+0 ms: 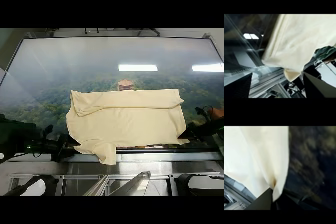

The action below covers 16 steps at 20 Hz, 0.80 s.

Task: Fold the shirts.

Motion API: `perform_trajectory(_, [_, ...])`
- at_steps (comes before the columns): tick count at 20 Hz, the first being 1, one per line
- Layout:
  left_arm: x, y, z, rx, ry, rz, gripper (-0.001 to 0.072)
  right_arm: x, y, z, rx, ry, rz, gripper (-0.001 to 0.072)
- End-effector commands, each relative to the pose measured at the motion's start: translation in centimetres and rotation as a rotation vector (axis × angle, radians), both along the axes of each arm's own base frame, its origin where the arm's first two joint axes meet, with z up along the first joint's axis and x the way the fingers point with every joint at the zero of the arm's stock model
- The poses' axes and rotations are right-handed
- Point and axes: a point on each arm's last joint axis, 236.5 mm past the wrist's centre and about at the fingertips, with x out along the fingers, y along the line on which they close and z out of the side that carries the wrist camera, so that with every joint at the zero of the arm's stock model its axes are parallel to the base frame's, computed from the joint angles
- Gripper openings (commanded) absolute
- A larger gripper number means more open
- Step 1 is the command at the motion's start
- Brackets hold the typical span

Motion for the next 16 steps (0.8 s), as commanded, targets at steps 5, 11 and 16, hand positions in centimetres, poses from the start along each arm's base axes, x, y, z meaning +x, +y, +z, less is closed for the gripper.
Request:
perform_trajectory(5, [2.5,1.1,-2.0,0.122,-0.154,0.178,0.0692,2.0,-1.1,-1.3,-0.075,-0.065,-0.047,0.002])
perform_trajectory(11, [2.5,-1.8,-2.3,0.128,-0.196,0.081,0.0627,1.9,-1.1,-1.2,-0.07,-0.061,-0.045,0.002])
perform_trajectory(16, [2.0,-5.7,-2.5,0.101,-0.179,-0.141,0.0039,1.4,-0.7,-0.8,-0.048,-0.041,-0.041,0.002])
